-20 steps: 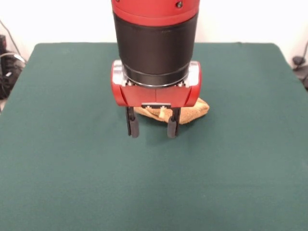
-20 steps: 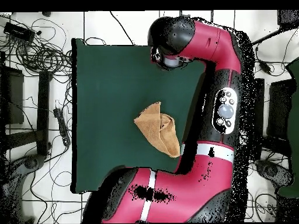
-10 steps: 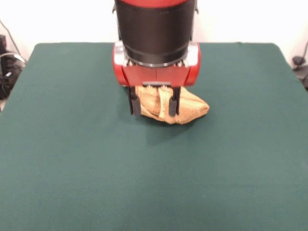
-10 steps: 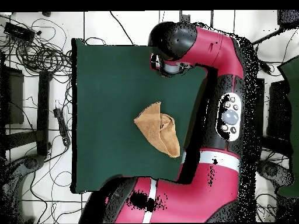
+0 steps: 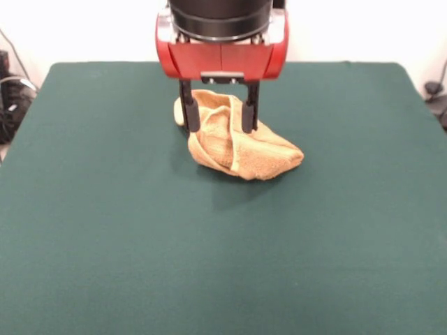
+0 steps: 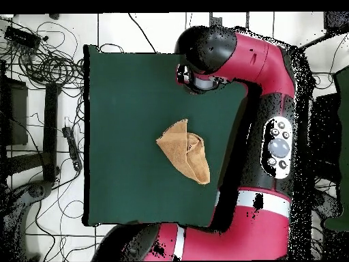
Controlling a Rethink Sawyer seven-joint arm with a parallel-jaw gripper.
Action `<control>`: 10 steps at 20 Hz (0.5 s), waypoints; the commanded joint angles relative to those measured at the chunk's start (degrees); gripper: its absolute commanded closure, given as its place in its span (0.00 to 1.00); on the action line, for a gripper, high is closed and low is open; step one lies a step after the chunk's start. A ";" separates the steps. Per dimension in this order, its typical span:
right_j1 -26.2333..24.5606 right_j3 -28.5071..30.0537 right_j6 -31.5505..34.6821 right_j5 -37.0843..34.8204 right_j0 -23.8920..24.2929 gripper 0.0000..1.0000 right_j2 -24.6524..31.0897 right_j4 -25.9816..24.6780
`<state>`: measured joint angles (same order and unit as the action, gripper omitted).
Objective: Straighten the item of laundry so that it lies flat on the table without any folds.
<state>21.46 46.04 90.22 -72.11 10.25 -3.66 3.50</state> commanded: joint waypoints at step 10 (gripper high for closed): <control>1.82 13.52 4.26 4.87 0.68 0.00 4.13 0.56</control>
<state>23.14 46.86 90.22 -71.74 10.34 -3.66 3.50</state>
